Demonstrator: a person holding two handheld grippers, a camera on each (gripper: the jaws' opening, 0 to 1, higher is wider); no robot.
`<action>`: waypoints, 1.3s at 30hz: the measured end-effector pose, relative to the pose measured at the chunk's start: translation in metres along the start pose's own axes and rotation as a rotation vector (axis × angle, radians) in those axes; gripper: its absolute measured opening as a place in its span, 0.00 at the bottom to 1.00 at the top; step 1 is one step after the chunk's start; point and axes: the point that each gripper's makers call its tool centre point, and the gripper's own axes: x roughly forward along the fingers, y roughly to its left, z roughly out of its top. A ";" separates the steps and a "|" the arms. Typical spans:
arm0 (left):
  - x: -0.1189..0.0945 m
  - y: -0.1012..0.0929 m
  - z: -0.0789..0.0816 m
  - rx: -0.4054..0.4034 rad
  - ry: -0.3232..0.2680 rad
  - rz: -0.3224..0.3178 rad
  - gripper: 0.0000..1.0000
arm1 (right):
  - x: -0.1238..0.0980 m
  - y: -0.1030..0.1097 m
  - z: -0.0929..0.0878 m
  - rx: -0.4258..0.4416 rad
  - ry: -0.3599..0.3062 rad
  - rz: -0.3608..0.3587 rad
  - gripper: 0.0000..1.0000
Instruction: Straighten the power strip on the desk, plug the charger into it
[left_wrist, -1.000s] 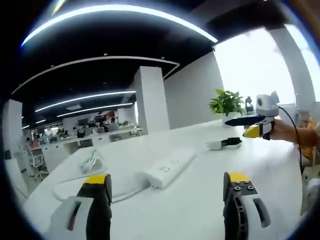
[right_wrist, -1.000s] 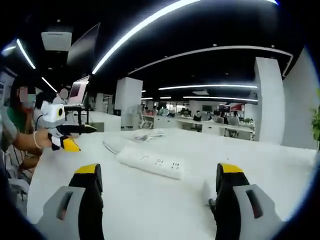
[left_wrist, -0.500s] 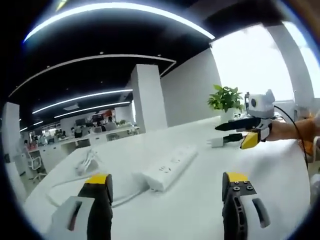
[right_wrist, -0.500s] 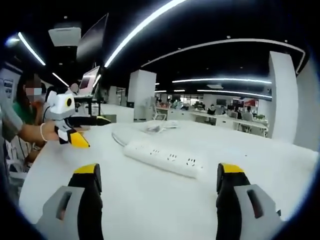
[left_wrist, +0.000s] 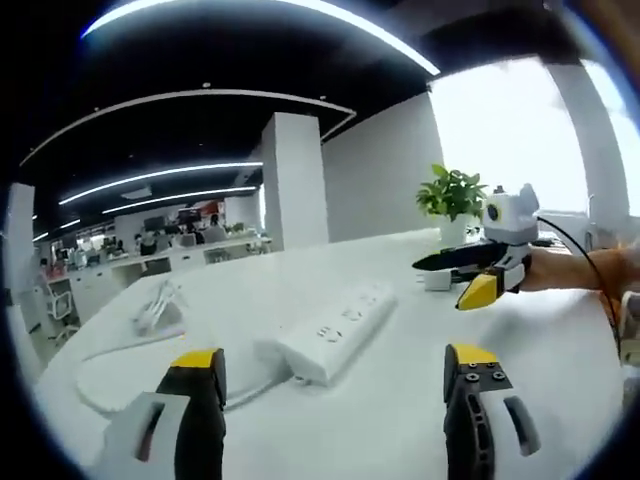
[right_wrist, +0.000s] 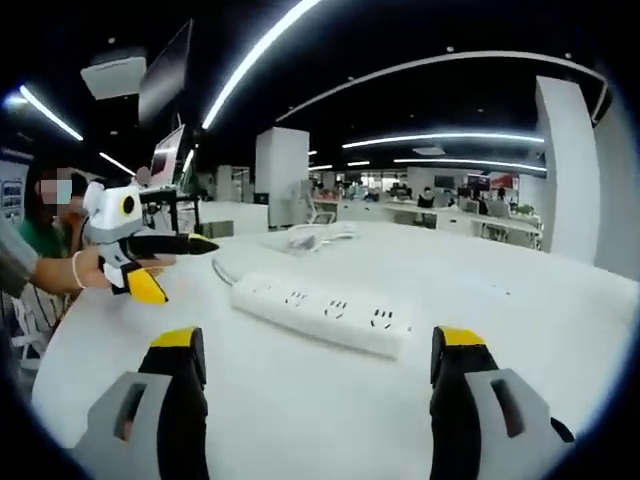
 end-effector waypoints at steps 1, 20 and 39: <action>0.001 0.001 0.000 0.000 0.002 0.003 0.92 | 0.002 -0.001 -0.001 0.002 0.003 -0.002 0.92; 0.017 0.008 -0.003 -0.006 0.046 0.013 0.91 | 0.012 -0.010 -0.003 0.037 0.014 -0.009 0.89; 0.032 0.015 -0.010 -0.039 0.090 0.038 0.87 | 0.027 -0.018 -0.009 0.035 0.037 -0.031 0.87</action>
